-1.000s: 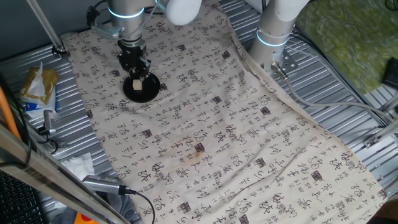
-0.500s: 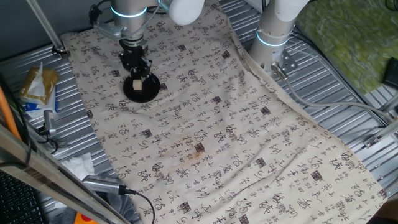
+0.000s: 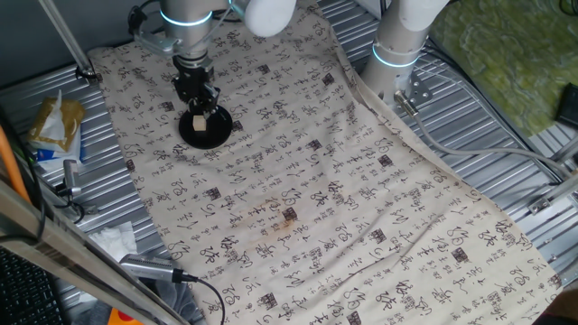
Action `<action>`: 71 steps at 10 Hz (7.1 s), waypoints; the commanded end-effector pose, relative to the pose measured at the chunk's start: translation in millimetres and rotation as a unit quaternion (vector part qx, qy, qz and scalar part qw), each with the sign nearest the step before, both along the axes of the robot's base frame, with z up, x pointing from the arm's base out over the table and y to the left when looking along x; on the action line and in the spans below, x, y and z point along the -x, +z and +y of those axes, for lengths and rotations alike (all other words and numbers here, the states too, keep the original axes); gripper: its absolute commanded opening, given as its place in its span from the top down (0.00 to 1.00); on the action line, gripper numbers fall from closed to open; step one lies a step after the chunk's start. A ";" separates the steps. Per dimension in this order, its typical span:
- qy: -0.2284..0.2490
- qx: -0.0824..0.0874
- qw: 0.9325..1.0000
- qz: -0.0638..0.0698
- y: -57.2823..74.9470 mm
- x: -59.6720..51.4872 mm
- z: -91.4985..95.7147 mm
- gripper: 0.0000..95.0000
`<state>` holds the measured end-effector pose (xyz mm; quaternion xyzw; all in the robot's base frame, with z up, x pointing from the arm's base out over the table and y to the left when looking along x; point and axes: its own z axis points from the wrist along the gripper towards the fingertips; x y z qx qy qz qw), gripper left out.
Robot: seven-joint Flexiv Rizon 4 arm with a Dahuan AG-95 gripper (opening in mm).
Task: Remove the object from the scale
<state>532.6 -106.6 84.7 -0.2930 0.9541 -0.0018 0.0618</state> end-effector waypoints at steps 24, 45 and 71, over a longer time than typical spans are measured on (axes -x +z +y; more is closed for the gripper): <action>0.071 0.000 0.997 0.016 -13.9 -13.0 8.3 0.40; 0.076 0.005 0.997 0.016 -39.6 -9.0 4.0 1.00; -0.117 -0.008 0.993 0.026 7.7 -27.0 172.8 1.00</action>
